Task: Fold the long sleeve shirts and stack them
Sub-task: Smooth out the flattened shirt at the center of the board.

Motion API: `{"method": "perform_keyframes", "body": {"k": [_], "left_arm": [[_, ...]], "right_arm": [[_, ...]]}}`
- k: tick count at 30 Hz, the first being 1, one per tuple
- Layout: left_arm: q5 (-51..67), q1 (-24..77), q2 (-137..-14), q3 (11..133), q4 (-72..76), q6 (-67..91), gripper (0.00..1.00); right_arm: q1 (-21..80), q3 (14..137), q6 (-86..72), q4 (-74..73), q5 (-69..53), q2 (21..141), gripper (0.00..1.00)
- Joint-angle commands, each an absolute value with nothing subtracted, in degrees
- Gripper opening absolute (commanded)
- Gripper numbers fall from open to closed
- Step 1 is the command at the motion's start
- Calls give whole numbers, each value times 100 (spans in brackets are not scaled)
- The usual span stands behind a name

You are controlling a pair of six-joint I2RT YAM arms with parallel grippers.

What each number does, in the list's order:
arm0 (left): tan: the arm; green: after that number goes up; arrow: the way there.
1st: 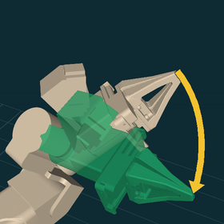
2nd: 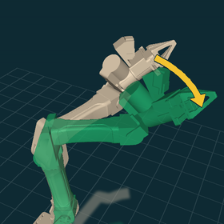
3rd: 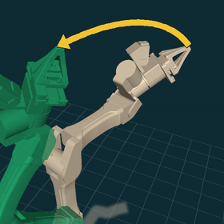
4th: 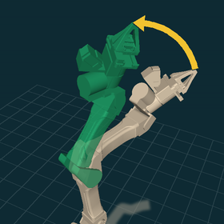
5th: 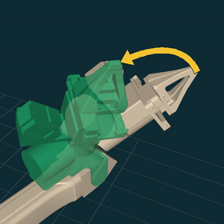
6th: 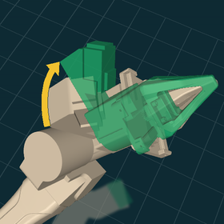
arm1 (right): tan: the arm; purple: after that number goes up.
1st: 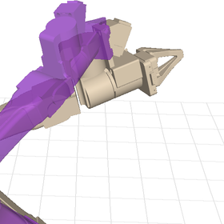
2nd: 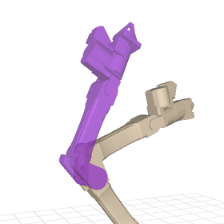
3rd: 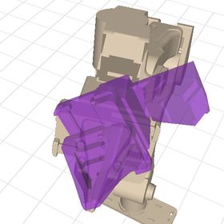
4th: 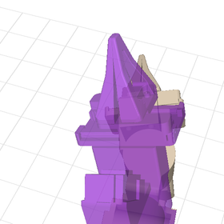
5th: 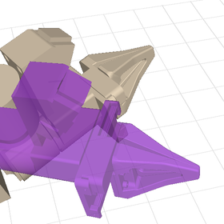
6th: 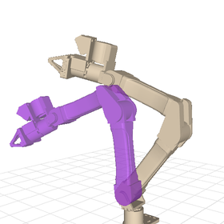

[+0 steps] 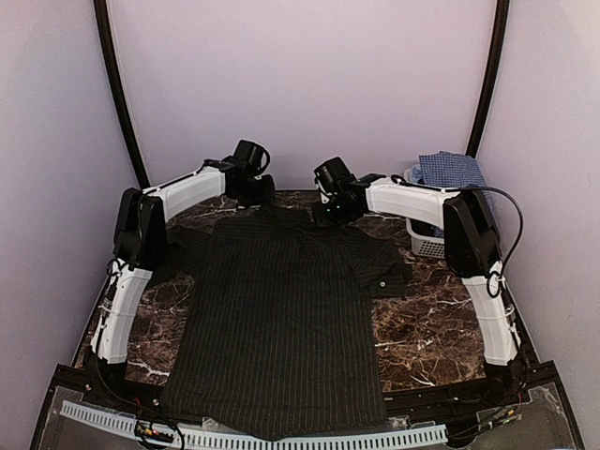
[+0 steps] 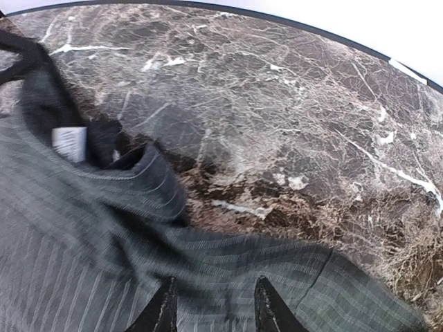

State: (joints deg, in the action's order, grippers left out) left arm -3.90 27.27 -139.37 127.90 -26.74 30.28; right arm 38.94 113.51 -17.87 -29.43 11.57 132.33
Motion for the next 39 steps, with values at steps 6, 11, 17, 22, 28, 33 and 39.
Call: {"method": "perform_keyframes", "body": {"k": [6,11,17,22,28,33,39], "left_arm": [[-21,2532,-14470,13598,-2768,3096,25],[-50,2512,-14018,13586,-3021,3027,52],[-80,2337,-12803,12040,-2810,3137,60],[-72,2152,-11586,10220,-2241,3190,62],[-30,1721,-10539,8272,-1653,3382,62],[367,1248,-10210,7345,-1333,3531,62],[635,1022,-10467,7126,-1158,3665,62]], "right_arm": [[3933,11207,-1706,-2724,816,13116,36],[3839,11610,-1751,-2825,608,13555,35],[3627,11604,-1942,-2707,407,13789,33],[3435,11331,-2081,-2475,193,13788,33],[3186,11135,-2077,-2469,90,13857,34],[3043,10903,-2034,-2464,169,13858,35],[2882,10586,-2102,-2445,367,13711,36]]}}
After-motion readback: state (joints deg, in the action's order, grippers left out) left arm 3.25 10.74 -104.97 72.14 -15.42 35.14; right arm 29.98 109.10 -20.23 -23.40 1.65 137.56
